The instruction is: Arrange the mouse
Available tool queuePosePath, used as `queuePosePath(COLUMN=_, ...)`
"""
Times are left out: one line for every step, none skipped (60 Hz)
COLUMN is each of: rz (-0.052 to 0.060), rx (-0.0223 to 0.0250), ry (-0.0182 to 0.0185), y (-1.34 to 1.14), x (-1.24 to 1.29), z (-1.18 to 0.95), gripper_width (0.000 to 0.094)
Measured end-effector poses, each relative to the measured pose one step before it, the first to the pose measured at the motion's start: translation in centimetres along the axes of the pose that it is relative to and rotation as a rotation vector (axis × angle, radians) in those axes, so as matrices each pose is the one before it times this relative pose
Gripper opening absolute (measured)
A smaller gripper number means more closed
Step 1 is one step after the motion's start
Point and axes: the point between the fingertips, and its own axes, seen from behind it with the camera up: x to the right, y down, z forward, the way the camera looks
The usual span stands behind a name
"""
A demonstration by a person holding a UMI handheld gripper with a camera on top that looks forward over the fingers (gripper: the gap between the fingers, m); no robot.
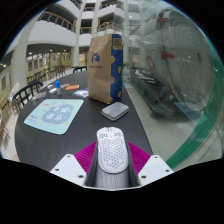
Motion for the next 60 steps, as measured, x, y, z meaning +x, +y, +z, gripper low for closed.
queuePosePath(rz=0.0002, rx=-0.00183, ry=0.00992, y=-0.011, x=0.064, z=-0.044, gripper_width=0.0503)
queuePosePath(rz=0.0003, rx=0.00132, ry=0.01175, y=-0.025, x=0.089, z=-0.03, gripper_width=0.0489)
queuePosePath(rz=0.0012, rx=0.00441, ry=0.01094, y=-0.052, x=0.067, z=-0.015, gripper_width=0.0473)
queuePosePath(rz=0.001, rx=0.00614, ry=0.00952, y=-0.101, x=0.002, z=0.185, gripper_width=0.0454)
queuePosePath(rz=0.0027, rx=0.00598, ry=0.00941, y=-0.014, x=-0.047, z=0.041, gripper_width=0.043)
queuePosePath(rz=0.001, rx=0.00105, ry=0.00951, y=0.058, x=0.043, z=0.016, gripper_width=0.0412)
queuePosePath(rz=-0.0005, rx=0.00558, ry=0.00792, y=-0.066, x=0.028, z=-0.043, gripper_width=0.0391)
queuePosePath(rz=-0.0008, rx=0.00334, ry=0.00655, y=-0.039, x=0.019, z=-0.076, gripper_width=0.0373)
queuePosePath(rz=0.0039, rx=0.00016, ry=0.00391, y=-0.008, x=-0.047, z=-0.124, gripper_width=0.0367)
queuePosePath(rz=0.0042, rx=0.00093, ry=0.00064, y=-0.049, x=-0.106, z=-0.104, gripper_width=0.035)
queuePosePath(rz=0.0085, rx=-0.00193, ry=0.00228, y=0.03, x=-0.208, z=-0.12, gripper_width=0.0343)
queuePosePath(rz=0.0077, rx=-0.00268, ry=0.00125, y=-0.019, x=-0.157, z=-0.158, gripper_width=0.0339)
queuePosePath(rz=0.0014, rx=0.00238, ry=0.00222, y=-0.209, x=-0.202, z=-0.212, gripper_width=0.0339)
queuePosePath(rz=-0.0029, rx=0.01127, ry=0.00588, y=-0.484, x=-0.148, z=-0.294, gripper_width=0.0338)
queuePosePath(rz=-0.0049, rx=0.01969, ry=0.01148, y=-0.76, x=-0.144, z=-0.281, gripper_width=0.0337)
queuePosePath(rz=-0.009, rx=0.01956, ry=0.0129, y=-0.914, x=-0.169, z=-0.256, gripper_width=0.0337)
queuePosePath(rz=-0.0107, rx=0.01933, ry=0.01111, y=-0.878, x=-0.357, z=-0.398, gripper_width=0.0336)
queuePosePath(rz=-0.0065, rx=0.01916, ry=0.00916, y=-1.082, x=-0.374, z=-0.384, gripper_width=0.0335)
queuePosePath(rz=0.0001, rx=0.02296, ry=0.0084, y=-1.239, x=-0.463, z=-0.373, gripper_width=0.0335)
queuePosePath(rz=0.0033, rx=0.02496, ry=0.00696, y=-1.356, x=-0.542, z=-0.328, gripper_width=0.0334)
queuePosePath(rz=0.0048, rx=0.02305, ry=0.00554, y=-1.342, x=-0.637, z=-0.3, gripper_width=0.0334)
queuePosePath(rz=0.0074, rx=0.01885, ry=0.00394, y=-1.284, x=-0.73, z=-0.22, gripper_width=0.0336)
queuePosePath(rz=0.0101, rx=0.01298, ry=-0.00009, y=-1.433, x=-0.675, z=0.072, gripper_width=0.0336)
queuePosePath(rz=0.0145, rx=0.01381, ry=0.00052, y=-1.117, x=-0.948, z=-0.116, gripper_width=0.0336)
queuePosePath(rz=0.0147, rx=0.01209, ry=-0.00167, y=-0.983, x=-1.017, z=-0.056, gripper_width=0.0335)
queuePosePath(rz=0.0123, rx=0.00847, ry=-0.00466, y=-0.838, x=-1.14, z=0.025, gripper_width=0.0335)
queuePosePath(rz=0.0105, rx=0.00697, ry=-0.00535, y=-0.653, x=-1.242, z=0.18, gripper_width=0.0335)
queuePosePath(rz=0.0111, rx=-0.00029, ry=-0.013, y=-0.516, x=-1.393, z=0.129, gripper_width=0.0335)
queuePosePath(rz=0.0116, rx=-0.00188, ry=-0.01685, y=-0.35, x=-1.448, z=0.209, gripper_width=0.0335)
queuePosePath(rz=0.0118, rx=-0.0026, ry=-0.01706, y=-0.196, x=-1.589, z=0.661, gripper_width=0.0334)
queuePosePath(rz=0.0116, rx=-0.00891, ry=-0.02169, y=-0.224, x=-1.285, z=0.673, gripper_width=0.0335)
queuePosePath(rz=0.0105, rx=-0.00707, ry=-0.01843, y=0.026, x=-1.392, z=0.495, gripper_width=0.0334)
queuePosePath(rz=0.0081, rx=-0.00923, ry=-0.01457, y=0.222, x=-1.278, z=0.563, gripper_width=0.0335)
queuePosePath(rz=0.0024, rx=-0.01208, ry=-0.01131, y=0.387, x=-1.164, z=0.644, gripper_width=0.0334)
queuePosePath(rz=-0.0047, rx=-0.01168, ry=-0.00746, y=0.691, x=-1.305, z=0.464, gripper_width=0.0336)
queuePosePath(rz=-0.008, rx=-0.01483, ry=-0.00656, y=0.519, x=-0.953, z=0.718, gripper_width=0.0334)
queuePosePath(rz=-0.0075, rx=-0.01341, ry=-0.0036, y=0.52, x=-0.833, z=0.728, gripper_width=0.0334)
queuePosePath(rz=-0.0052, rx=-0.0117, ry=-0.0007, y=0.507, x=-0.712, z=0.687, gripper_width=0.0335)
queuePosePath(rz=-0.0047, rx=-0.01259, ry=0.00319, y=0.541, x=-0.733, z=0.926, gripper_width=0.0335)
queuePosePath(rz=-0.0075, rx=-0.01567, ry=0.00085, y=0.532, x=-0.491, z=0.638, gripper_width=0.0334)
queuePosePath(rz=-0.007, rx=-0.01518, ry=-0.00016, y=0.926, x=-0.783, z=0.215, gripper_width=0.0334)
queuePosePath(rz=-0.0048, rx=-0.01717, ry=-0.00136, y=0.614, x=-0.489, z=0.55, gripper_width=0.0335)
queuePosePath(rz=-0.0012, rx=-0.01714, ry=-0.00242, y=0.585, x=-0.44, z=0.526, gripper_width=0.0334)
queuePosePath(rz=0.0024, rx=-0.01551, ry=-0.00192, y=0.543, x=-0.412, z=0.511, gripper_width=0.0334)
queuePosePath(rz=0.0016, rx=-0.01265, ry=-0.00147, y=0.713, x=-0.486, z=0.592, gripper_width=0.0334)
queuePosePath(rz=-0.0037, rx=-0.01559, ry=0.00032, y=0.362, x=-0.289, z=0.522, gripper_width=0.0333)
queuePosePath(rz=-0.0103, rx=-0.01648, ry=0.0001, y=0.516, x=-0.26, z=0.337, gripper_width=0.0333)
queuePosePath(rz=-0.0121, rx=-0.01648, ry=0.00305, y=0.514, x=-0.184, z=0.311, gripper_width=0.0334)
queuePosePath(rz=-0.0109, rx=-0.01385, ry=0.0053, y=0.532, x=-0.078, z=0.132, gripper_width=0.0334)
queuePosePath(rz=-0.0083, rx=-0.01305, ry=0.00861, y=0.428, x=-0.029, z=0.242, gripper_width=0.0336)
queuePosePath(rz=-0.0075, rx=-0.01266, ry=0.00765, y=0.441, x=-0.148, z=0.291, gripper_width=0.0336)
queuePosePath(rz=-0.0074, rx=-0.00975, ry=0.01097, y=0.456, x=-0.028, z=0.232, gripper_width=0.0338)
queuePosePath(rz=-0.0041, rx=-0.01019, ry=0.00635, y=0.314, x=0.051, z=0.175, gripper_width=0.034)
queuePosePath(rz=-0.0037, rx=-0.00488, ry=0.00409, y=0.213, x=-0.006, z=0.127, gripper_width=0.0348)
queuePosePath(rz=-0.0038, rx=0.00505, ry=0.00357, y=-0.059, x=-0.002, z=0.075, gripper_width=0.0354)
queuePosePath(rz=-0.006, rx=0.00236, ry=0.00589, y=0.003, x=0.068, z=0.036, gripper_width=0.038)
queuePosePath(rz=-0.0075, rx=-0.00382, ry=-0.00002, y=-0.033, x=0.1, z=0.046, gripper_width=0.0395)
queuePosePath(rz=-0.0034, rx=-0.00222, ry=0.00052, y=0.142, x=-0.023, z=-0.001, gripper_width=0.042)
queuePosePath(rz=-0.0003, rx=-0.00328, ry=-0.00049, y=0.076, x=-0.054, z=0.028, gripper_width=0.0442)
queuePosePath(rz=0.0013, rx=-0.00236, ry=-0.00236, y=0.062, x=-0.027, z=0.023, gripper_width=0.0462)
